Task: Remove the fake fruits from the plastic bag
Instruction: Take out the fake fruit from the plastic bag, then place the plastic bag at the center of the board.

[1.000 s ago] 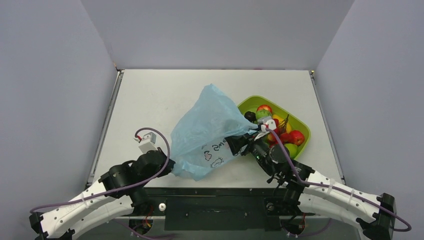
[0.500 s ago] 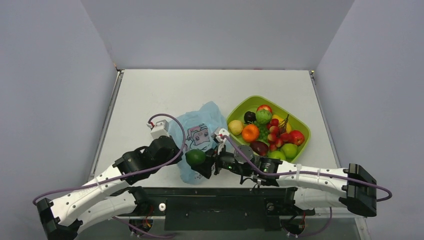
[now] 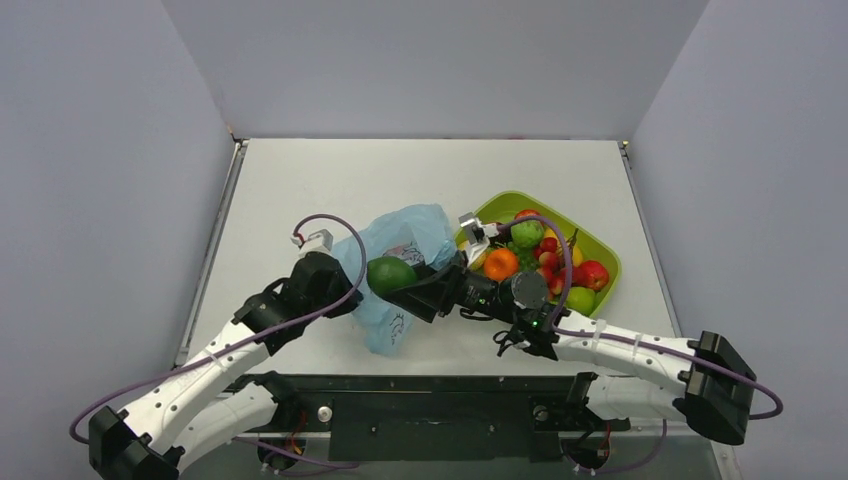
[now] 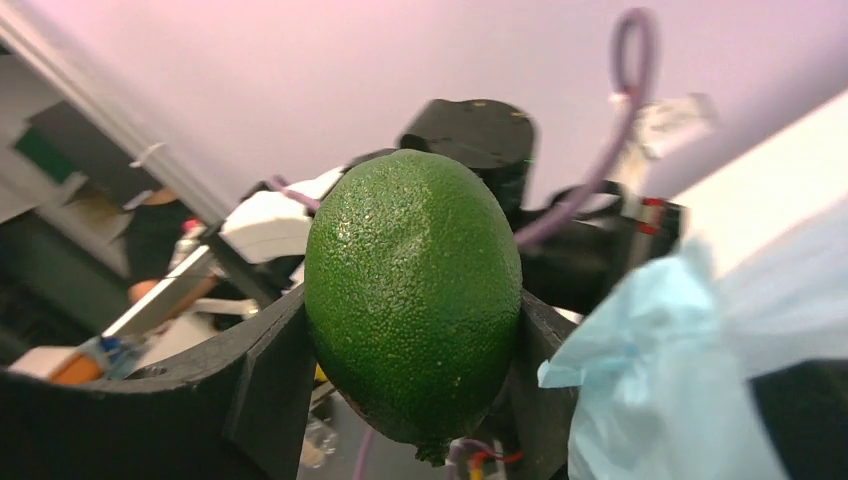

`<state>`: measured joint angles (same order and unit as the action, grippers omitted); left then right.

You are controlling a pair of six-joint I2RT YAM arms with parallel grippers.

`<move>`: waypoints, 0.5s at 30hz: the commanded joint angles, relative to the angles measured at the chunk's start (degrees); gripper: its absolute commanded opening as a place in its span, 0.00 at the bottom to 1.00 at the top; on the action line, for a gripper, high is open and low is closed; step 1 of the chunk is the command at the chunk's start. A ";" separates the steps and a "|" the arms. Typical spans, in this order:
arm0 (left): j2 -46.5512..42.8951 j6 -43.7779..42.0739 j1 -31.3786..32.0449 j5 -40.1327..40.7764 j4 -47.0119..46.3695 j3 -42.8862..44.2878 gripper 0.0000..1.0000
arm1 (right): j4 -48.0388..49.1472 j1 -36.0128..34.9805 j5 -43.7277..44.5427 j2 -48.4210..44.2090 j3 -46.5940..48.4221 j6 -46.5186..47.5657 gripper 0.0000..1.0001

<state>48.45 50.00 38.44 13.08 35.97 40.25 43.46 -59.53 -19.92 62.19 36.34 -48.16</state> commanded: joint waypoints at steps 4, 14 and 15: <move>3.86 5.17 -0.60 -19.14 -19.63 -5.79 0.00 | 27.50 -0.63 -9.97 11.99 11.14 -16.99 0.00; 8.90 5.16 -4.43 -20.89 -21.98 -3.67 0.00 | 45.69 -1.62 -10.29 27.79 23.38 -41.32 0.00; 9.46 4.74 -5.39 -20.94 -21.79 -1.66 0.00 | 43.25 -2.21 -9.10 27.84 22.61 -42.43 0.00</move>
<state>56.23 56.27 36.42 -6.39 17.37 32.51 79.57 -60.23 -29.85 88.88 58.74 -80.55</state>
